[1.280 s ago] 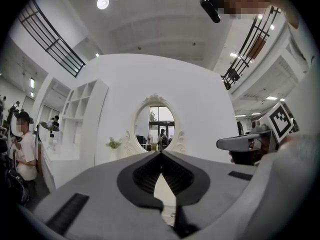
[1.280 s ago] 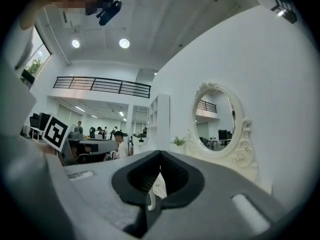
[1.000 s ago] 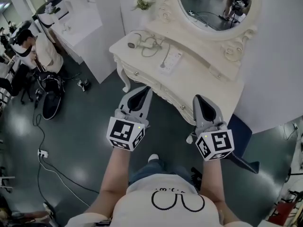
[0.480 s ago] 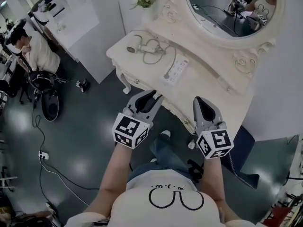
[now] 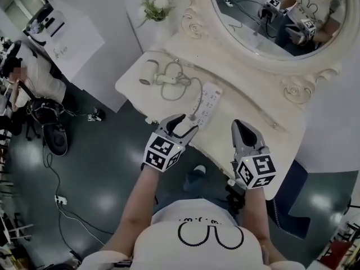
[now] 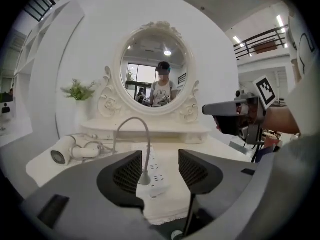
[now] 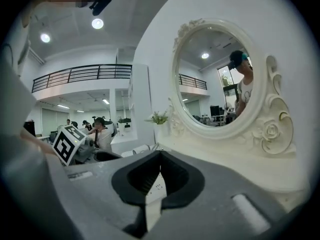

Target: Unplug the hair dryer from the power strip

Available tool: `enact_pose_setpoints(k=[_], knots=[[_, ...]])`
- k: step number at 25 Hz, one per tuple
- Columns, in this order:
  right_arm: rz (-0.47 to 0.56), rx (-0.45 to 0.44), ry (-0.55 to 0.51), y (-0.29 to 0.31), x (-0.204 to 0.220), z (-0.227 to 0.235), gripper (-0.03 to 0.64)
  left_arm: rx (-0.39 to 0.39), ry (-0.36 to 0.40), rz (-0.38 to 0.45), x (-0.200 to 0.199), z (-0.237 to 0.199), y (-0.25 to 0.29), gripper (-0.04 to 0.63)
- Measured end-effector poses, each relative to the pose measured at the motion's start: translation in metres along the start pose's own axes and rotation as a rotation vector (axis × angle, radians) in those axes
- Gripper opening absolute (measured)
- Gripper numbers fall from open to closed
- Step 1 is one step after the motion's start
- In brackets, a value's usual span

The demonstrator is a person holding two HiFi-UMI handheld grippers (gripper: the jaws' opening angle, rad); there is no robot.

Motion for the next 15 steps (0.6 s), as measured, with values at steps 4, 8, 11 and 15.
enact_pose_setpoints(k=[4, 8, 11, 15], knots=[[-0.060, -0.004, 0.020, 0.022, 0.014, 0.021, 0.002, 0.009, -0.018, -0.089, 0.026, -0.016, 0.035, 0.221], [-0.109, -0.028, 0.012, 0.040, 0.025, 0.026, 0.002, 0.018, -0.035, -0.144, 0.043, -0.029, 0.058, 0.212], [-0.140, -0.040, 0.015, 0.047, 0.035, 0.027, 0.002, 0.017, 0.017, -0.177, 0.056, -0.033, 0.069, 0.194], [-0.172, -0.049, 0.024, 0.052, 0.049, 0.025, 0.002, -0.026, 0.107, -0.170, 0.066, -0.040, 0.072, 0.081]])
Point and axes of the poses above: the fingertips, and each gripper's own axes: y forward along the fingers, z to its right, x out of its underside, the point moved 6 cm from there along -y, backward along the fingers, and after that the axes turned 5 degrees about z, right-handed, at the moved point
